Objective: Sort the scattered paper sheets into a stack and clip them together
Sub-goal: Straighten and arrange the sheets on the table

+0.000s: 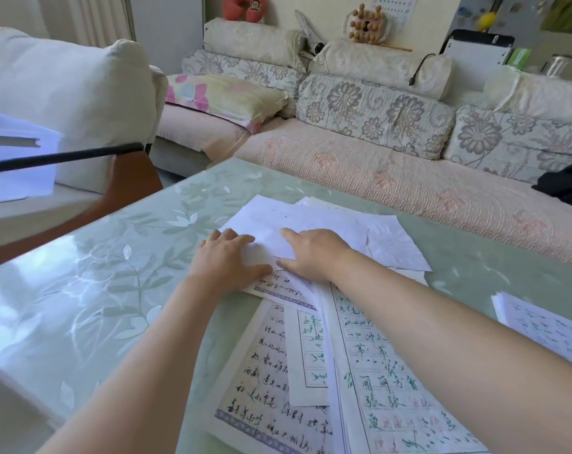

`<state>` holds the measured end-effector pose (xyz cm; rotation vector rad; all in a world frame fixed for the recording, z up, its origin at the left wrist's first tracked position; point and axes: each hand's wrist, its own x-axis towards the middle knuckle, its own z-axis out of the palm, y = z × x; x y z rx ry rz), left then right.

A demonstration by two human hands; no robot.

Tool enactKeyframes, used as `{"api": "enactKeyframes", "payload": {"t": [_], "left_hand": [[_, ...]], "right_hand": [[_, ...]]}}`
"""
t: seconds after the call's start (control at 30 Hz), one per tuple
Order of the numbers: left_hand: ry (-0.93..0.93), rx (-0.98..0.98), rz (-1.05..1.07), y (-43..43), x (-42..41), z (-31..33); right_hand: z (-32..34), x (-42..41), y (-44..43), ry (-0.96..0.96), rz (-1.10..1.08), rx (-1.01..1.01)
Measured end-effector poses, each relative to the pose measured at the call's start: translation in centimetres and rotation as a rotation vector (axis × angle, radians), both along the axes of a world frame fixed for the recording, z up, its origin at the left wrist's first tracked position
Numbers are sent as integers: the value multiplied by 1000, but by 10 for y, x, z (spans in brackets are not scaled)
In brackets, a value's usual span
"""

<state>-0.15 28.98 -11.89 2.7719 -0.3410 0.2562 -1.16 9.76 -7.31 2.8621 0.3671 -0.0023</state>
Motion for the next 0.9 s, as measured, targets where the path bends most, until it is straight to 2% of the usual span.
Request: {"api": "enactKeyframes", "payload": {"t": [0.1, 0.27, 0.4, 0.53, 0.67, 0.8, 0.9], "left_hand": [[34, -19, 0, 1, 1, 1], [-67, -10, -6, -7, 0, 5], [-62, -87, -5, -4, 2, 5], [-39, -174, -122, 7, 4, 7], [25, -198, -220, 26, 2, 16], [-115, -116, -235, 28, -3, 8], [-199, -191, -221, 22, -6, 5]], "right_hand": [[-1, 3, 0, -19, 15, -14], [-5, 1, 2, -43, -21, 60], [-5, -3, 1, -49, 47, -22], [-4, -2, -1, -58, 136, -63], [-11, -5, 0, -96, 102, -16], [-13, -8, -2, -118, 37, 78], [-7, -13, 5, -85, -39, 178]]}}
